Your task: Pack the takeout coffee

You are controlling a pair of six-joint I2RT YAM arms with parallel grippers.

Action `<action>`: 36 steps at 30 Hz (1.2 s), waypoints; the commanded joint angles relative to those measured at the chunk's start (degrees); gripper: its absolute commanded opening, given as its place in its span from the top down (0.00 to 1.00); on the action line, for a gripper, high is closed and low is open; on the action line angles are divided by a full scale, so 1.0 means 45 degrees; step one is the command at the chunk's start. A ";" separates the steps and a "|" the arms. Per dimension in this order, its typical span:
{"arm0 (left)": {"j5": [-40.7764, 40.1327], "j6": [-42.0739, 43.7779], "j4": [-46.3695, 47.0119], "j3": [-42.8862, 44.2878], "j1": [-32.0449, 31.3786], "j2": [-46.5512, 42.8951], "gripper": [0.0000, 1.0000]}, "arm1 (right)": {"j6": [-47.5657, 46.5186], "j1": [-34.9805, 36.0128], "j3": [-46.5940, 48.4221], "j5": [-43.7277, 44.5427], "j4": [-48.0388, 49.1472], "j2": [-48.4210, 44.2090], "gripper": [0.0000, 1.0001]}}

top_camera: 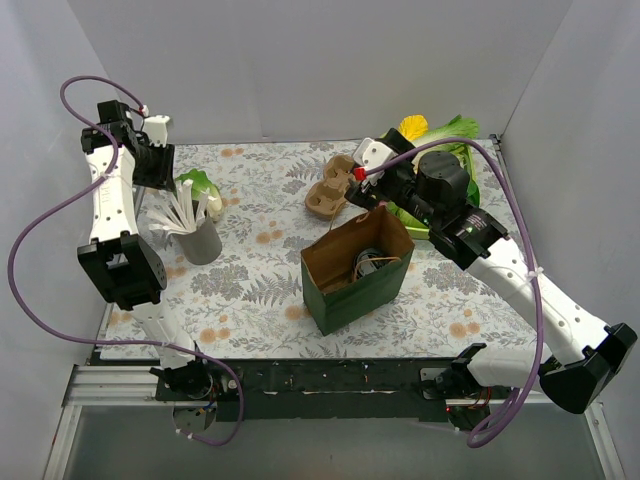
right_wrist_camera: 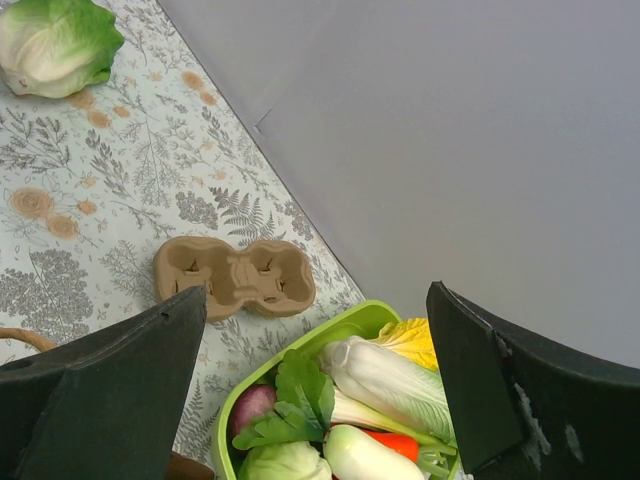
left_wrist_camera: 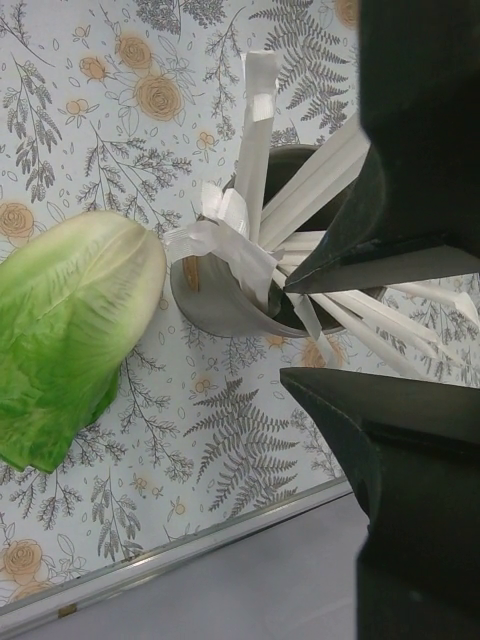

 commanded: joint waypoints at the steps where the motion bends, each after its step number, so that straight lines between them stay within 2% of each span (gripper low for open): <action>1: 0.0200 -0.0067 0.0030 -0.0109 0.0069 -0.0437 0.67 | -0.0045 -0.0052 0.0315 -0.0088 0.0326 -0.0010 0.02; 7: 0.0434 -0.0165 0.0323 -0.0538 0.0069 -0.0515 0.69 | -0.0123 -0.0032 0.0374 -0.0108 0.0326 0.0107 0.02; 9: 0.0473 -0.0185 0.0265 -0.0500 0.0088 -0.0476 0.73 | -0.0123 -0.0032 0.0374 -0.0127 0.0306 0.0088 0.02; 10: 0.0551 -0.0185 0.0207 -0.0364 0.0088 -0.0437 0.77 | -0.0123 -0.0032 0.0412 -0.0088 0.0306 0.0088 0.02; 11: 0.0629 -0.0185 0.0148 -0.0247 0.0088 -0.0379 0.87 | -0.0123 -0.0032 0.0393 -0.0107 0.0287 0.0088 0.02; 12: 0.0649 -0.0224 0.0051 -0.0169 0.0069 -0.0359 0.93 | -0.0123 -0.0032 0.0374 -0.0069 0.0287 0.0088 0.02; 14: 0.0688 -0.0263 -0.0028 0.0123 0.0088 -0.0475 1.00 | -0.0123 -0.0033 0.0393 -0.0088 0.0268 0.0088 0.02; 16: 0.0746 -0.0380 -0.0203 0.0416 0.0069 -0.0554 1.00 | -0.0162 -0.0033 0.0413 -0.0088 0.0228 0.0088 0.02; 22: 0.0962 -0.0984 -0.1609 0.3344 0.0069 -0.0671 1.00 | -0.0358 -0.0032 0.0783 0.0108 0.0073 0.0342 0.02; 30: 0.0591 -0.1181 -0.1513 0.3581 0.0030 -0.2193 1.00 | -0.0377 -0.0052 0.1291 -0.0048 -0.0143 0.0946 0.02; 36: 0.0181 -0.0849 -0.0950 0.4928 0.0010 -0.2760 1.00 | -0.0338 -0.0071 0.1896 -0.0050 -0.0221 0.1493 0.02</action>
